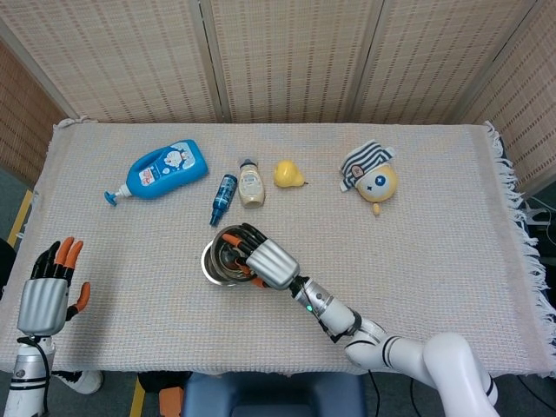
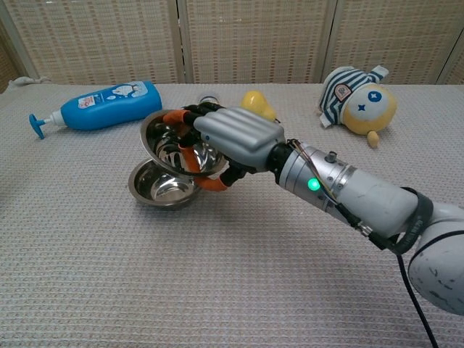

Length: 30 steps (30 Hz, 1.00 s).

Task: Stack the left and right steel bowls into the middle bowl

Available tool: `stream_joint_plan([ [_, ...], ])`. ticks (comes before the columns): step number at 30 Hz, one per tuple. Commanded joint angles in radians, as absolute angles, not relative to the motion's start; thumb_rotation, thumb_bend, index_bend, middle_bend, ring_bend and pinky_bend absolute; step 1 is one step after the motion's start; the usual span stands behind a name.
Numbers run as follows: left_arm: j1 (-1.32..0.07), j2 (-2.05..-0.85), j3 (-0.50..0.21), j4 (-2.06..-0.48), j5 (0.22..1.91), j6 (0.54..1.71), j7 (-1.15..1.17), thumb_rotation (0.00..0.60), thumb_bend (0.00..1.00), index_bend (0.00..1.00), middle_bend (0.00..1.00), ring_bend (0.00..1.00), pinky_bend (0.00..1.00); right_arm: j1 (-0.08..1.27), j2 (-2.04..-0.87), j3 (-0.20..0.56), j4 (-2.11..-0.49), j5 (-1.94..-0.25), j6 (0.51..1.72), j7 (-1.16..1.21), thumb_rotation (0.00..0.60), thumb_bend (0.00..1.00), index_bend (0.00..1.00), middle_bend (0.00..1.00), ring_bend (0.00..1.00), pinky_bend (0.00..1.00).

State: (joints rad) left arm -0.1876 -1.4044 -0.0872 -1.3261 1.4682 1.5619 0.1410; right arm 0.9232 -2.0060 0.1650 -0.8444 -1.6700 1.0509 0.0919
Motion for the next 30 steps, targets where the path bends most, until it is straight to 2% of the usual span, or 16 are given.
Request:
stream_joint_plan([
  [1, -0.183, -1.399, -0.09, -1.33, 1.463, 1.561, 0.14, 0.6, 0.44, 0.0, 0.0, 0.0, 0.13, 0.957, -2.058, 0.166, -0.78, -1.655, 1.019, 0.121, 0.6, 0.32, 0.29, 0.07, 0.0, 0.0],
  [4, -0.178, -1.389, -0.093, -1.34, 1.464, 1.566, 0.139, 0.6, 0.44, 0.0, 0.0, 0.0, 0.13, 0.964, -2.058, 0.161, -0.77, -1.641, 0.999, 0.119, 0.6, 0.18, 0.02, 0.04, 0.0, 0.0],
  [5, -0.176, -1.385, -0.094, -1.346, 1.465, 1.568, 0.139, 0.6, 0.44, 0.0, 0.0, 0.0, 0.13, 0.96, -2.048, 0.162, -0.782, -1.635, 1.004, 0.122, 0.6, 0.15, 0.0, 0.03, 0.0, 0.0],
  [8, -0.169, -1.373, -0.09, -1.36, 1.47, 1.574, 0.14, 0.6, 0.44, 0.0, 0.0, 0.0, 0.13, 0.932, -2.003, 0.161, -0.844, -1.624, 1.038, 0.132, 0.6, 0.08, 0.0, 0.0, 0.0, 0.0],
  [11, -0.155, -1.351, -0.077, -1.379, 1.481, 1.582, 0.142, 0.6, 0.44, 0.0, 0.0, 0.0, 0.13, 0.871, -1.914, 0.146, -0.946, -1.615, 1.095, 0.083, 0.6, 0.06, 0.0, 0.0, 0.0, 0.0],
  [16, -0.123, -1.276, -0.026, -1.441, 1.48, 1.543, 0.126, 0.6, 0.44, 0.0, 0.0, 0.0, 0.13, 0.671, -1.651, 0.101, -1.232, -1.504, 1.176, -0.199, 0.6, 0.06, 0.0, 0.0, 0.0, 0.0],
  [20, -0.127, -1.228, -0.007, -1.5, 1.482, 1.501, 0.169, 0.6, 0.44, 0.0, 0.0, 0.0, 0.13, 0.461, -1.45, 0.043, -1.453, -1.376, 1.328, -0.427, 0.6, 0.06, 0.0, 0.0, 0.0, 0.0],
  [24, -0.136, -1.219, -0.001, -1.52, 1.492, 1.478, 0.197, 0.6, 0.44, 0.0, 0.0, 0.0, 0.13, 0.292, -1.355, 0.002, -1.518, -1.346, 1.519, -0.441, 0.6, 0.06, 0.0, 0.0, 0.0, 0.0],
  [27, -0.138, -1.223, -0.003, -1.526, 1.493, 1.473, 0.216, 0.6, 0.44, 0.0, 0.0, 0.0, 0.13, 0.199, -1.315, 0.0, -1.515, -1.33, 1.622, -0.373, 0.6, 0.06, 0.0, 0.0, 0.0, 0.0],
  [30, -0.14, -1.231, -0.005, -1.525, 1.503, 1.477, 0.235, 0.6, 0.44, 0.0, 0.0, 0.0, 0.13, 0.171, -1.267, 0.013, -1.536, -1.329, 1.638, -0.32, 0.6, 0.06, 0.0, 0.0, 0.0, 0.0],
])
